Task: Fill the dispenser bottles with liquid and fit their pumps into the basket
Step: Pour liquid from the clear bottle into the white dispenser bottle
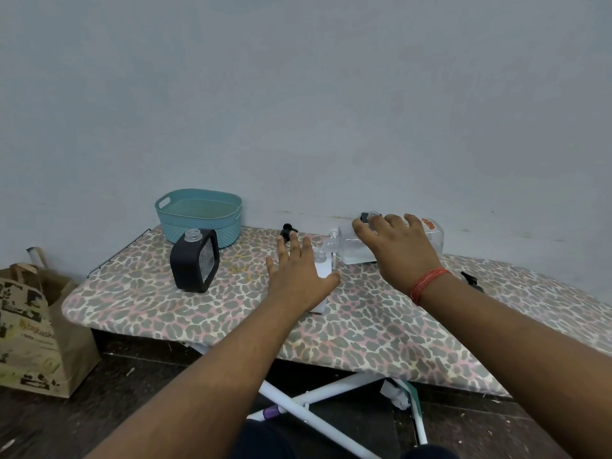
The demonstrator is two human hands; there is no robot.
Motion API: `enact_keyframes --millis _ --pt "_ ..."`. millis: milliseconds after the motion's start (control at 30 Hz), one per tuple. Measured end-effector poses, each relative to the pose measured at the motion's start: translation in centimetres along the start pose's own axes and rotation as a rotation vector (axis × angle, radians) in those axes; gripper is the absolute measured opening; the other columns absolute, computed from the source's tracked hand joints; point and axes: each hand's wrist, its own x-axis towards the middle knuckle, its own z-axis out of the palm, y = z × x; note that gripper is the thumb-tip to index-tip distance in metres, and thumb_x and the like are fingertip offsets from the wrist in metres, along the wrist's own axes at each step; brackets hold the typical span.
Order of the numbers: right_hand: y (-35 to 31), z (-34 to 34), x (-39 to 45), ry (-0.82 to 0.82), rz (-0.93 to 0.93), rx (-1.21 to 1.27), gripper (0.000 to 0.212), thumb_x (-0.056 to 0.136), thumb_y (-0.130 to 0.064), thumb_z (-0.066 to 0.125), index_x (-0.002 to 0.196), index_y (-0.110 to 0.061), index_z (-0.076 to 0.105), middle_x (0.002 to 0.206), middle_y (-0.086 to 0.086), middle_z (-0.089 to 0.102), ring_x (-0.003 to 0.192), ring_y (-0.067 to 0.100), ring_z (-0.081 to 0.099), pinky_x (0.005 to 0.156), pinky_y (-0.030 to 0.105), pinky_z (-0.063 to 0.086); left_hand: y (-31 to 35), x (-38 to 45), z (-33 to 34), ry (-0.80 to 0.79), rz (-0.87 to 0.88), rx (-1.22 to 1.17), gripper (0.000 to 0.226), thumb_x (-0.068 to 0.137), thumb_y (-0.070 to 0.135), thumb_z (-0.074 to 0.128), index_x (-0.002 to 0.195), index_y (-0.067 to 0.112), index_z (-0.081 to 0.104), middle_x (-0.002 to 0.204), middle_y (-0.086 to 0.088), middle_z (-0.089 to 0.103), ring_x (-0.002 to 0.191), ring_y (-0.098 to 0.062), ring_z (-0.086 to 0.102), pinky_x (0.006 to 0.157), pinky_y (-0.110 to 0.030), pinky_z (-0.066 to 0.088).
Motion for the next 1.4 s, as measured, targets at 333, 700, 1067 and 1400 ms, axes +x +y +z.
enact_keyframes --millis 333,700,1067,1400 --pt "0.08 -0.25 -0.03 -0.004 -0.007 -0.008 0.074 0.078 -0.004 0.061 0.143 -0.024 0.035 0.135 0.009 0.054 0.117 0.033 0.056 0.105 0.058 0.038 0.11 -0.12 -0.16 -0.002 0.002 -0.009 0.108 0.078 0.078 0.04 0.16 0.02 0.0 0.168 -0.005 -0.011 0.153 -0.031 -0.016 0.118 -0.064 0.003" --pt "0.07 -0.36 -0.04 0.009 -0.012 -0.007 0.074 0.078 -0.002 0.06 0.143 -0.025 0.033 0.136 0.008 0.053 0.119 0.033 0.055 0.107 0.058 0.036 0.16 -0.23 -0.24 0.004 0.0 -0.001 0.107 0.08 0.078 0.041 0.16 0.02 0.0 0.168 -0.006 -0.011 0.153 -0.031 -0.017 0.118 -0.064 0.002" --pt "0.19 -0.22 0.01 0.036 -0.017 -0.003 0.076 0.076 -0.001 0.06 0.143 -0.025 0.034 0.134 0.008 0.054 0.119 0.033 0.055 0.107 0.059 0.035 0.17 -0.32 -0.28 0.001 -0.003 -0.001 0.107 0.079 0.078 0.04 0.16 0.02 0.0 0.168 -0.005 -0.012 0.153 -0.031 -0.017 0.118 -0.064 0.002" --pt "-0.04 0.63 -0.34 0.053 0.008 0.016 0.077 0.078 -0.003 0.062 0.145 -0.024 0.029 0.136 0.009 0.052 0.12 0.033 0.055 0.107 0.057 0.038 0.2 -0.46 -0.55 0.005 0.011 0.038 0.107 0.081 0.08 0.037 0.16 0.019 -0.001 0.168 -0.007 -0.011 0.153 -0.031 -0.017 0.118 -0.063 0.001"
